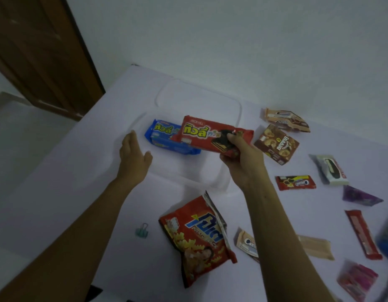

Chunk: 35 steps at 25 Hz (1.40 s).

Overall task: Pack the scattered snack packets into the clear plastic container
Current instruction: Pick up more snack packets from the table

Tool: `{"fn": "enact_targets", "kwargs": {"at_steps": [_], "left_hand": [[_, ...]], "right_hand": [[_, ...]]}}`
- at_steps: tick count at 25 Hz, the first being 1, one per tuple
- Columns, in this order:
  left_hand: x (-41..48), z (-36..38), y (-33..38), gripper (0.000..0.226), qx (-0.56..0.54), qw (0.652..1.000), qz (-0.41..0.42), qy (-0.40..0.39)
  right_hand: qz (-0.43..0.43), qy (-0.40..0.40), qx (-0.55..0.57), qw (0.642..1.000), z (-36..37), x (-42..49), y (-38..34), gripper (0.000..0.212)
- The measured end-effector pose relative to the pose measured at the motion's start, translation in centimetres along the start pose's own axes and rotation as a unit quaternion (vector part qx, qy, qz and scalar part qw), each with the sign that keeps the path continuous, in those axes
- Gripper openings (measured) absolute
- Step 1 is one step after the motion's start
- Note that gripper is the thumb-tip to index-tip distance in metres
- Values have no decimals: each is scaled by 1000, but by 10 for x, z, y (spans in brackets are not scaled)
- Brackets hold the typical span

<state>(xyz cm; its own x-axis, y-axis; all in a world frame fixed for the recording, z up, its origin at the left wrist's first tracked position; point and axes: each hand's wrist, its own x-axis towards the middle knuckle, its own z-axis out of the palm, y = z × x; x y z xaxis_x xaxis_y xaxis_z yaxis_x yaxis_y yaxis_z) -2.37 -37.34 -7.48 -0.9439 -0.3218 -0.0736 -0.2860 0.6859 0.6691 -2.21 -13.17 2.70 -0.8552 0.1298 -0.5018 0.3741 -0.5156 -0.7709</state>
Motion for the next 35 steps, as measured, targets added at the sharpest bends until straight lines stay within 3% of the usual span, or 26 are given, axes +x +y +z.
{"fn": "enact_targets", "kwargs": {"at_steps": [4, 16, 20, 23, 26, 28, 29, 31, 32, 33, 35], "left_hand": [[-1, 1, -2, 73, -19, 1000, 0, 0], [-3, 2, -1, 72, -33, 999, 8, 12], [-3, 3, 0, 71, -32, 999, 3, 15], [-3, 3, 0, 71, -35, 999, 2, 17], [-3, 3, -1, 72, -42, 999, -1, 16], [-4, 3, -1, 72, -44, 999, 0, 13], [-4, 2, 0, 72, -48, 999, 0, 11], [-4, 1, 1, 74, -59, 998, -10, 5], [-4, 0, 2, 75, -65, 998, -16, 3], [-4, -1, 3, 77, -68, 997, -20, 0], [-4, -2, 3, 78, -68, 998, -18, -5]], "right_hand": [[52, 5, 57, 997, 35, 41, 31, 15], [76, 97, -67, 990, 78, 89, 67, 21], [76, 107, -55, 990, 78, 89, 65, 13], [87, 92, -58, 990, 78, 91, 64, 17], [53, 140, -148, 978, 71, 81, 65, 42], [-88, 203, -246, 944, 60, 64, 72, 24], [-161, 169, -298, 926, 54, 53, 78, 10], [-182, -12, -406, 896, 50, 44, 91, 20], [-151, -114, -477, 858, 52, 47, 98, 26], [-136, -193, -554, 798, 54, 55, 104, 29], [-156, -260, -641, 705, 64, 75, 113, 36]]}}
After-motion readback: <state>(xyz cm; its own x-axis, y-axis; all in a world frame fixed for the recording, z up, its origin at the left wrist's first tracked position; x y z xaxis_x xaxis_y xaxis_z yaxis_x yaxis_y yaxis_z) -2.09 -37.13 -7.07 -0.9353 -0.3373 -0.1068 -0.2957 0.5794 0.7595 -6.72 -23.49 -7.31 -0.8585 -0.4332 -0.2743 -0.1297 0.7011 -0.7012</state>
